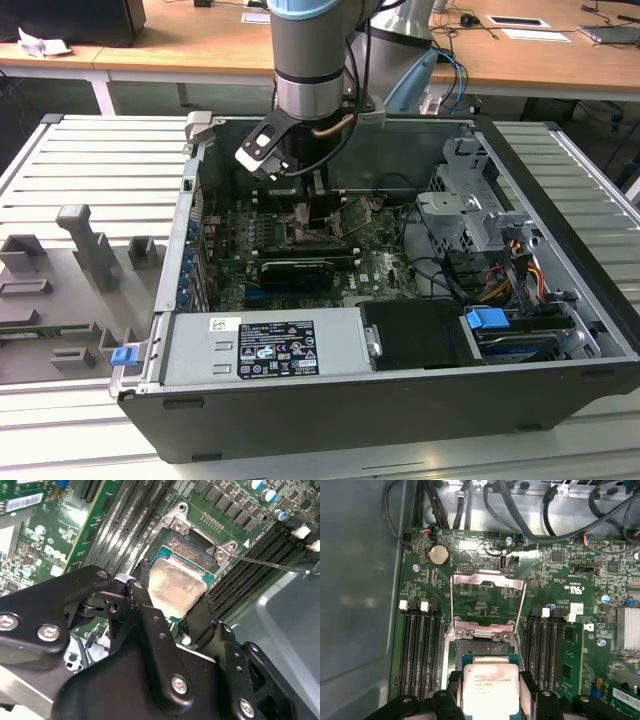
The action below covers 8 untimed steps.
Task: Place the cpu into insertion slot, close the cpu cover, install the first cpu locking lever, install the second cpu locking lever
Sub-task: 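Place the cpu into insertion slot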
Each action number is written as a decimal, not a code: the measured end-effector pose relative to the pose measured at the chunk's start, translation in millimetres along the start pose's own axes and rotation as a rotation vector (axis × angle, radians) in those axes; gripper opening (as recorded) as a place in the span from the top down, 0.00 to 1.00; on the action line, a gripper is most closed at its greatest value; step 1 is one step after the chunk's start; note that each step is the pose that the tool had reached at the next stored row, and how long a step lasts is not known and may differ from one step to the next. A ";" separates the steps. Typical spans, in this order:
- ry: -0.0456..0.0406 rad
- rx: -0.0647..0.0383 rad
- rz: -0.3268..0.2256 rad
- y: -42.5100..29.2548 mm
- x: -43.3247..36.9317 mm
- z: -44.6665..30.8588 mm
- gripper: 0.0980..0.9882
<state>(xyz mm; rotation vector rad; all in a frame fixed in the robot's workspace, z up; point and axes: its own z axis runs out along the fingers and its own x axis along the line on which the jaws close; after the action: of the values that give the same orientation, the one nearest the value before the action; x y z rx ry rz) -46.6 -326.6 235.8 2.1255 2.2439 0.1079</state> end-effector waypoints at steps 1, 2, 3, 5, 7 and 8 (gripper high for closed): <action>-0.0007 0.000 0.008 -0.1 0.2 1.3 0.50; -0.0014 0.000 0.014 -0.2 0.5 2.8 0.50; -0.0017 0.000 0.019 -0.3 1.5 4.8 0.50; -0.0019 0.001 0.021 -0.6 3.4 8.9 0.50; -0.0019 0.002 0.022 -0.9 6.2 15.3 0.50; -0.0021 0.002 0.023 -1.3 7.1 19.4 0.50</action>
<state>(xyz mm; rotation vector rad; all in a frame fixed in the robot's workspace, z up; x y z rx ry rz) -46.6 -319.3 216.5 2.1520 2.2199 0.1040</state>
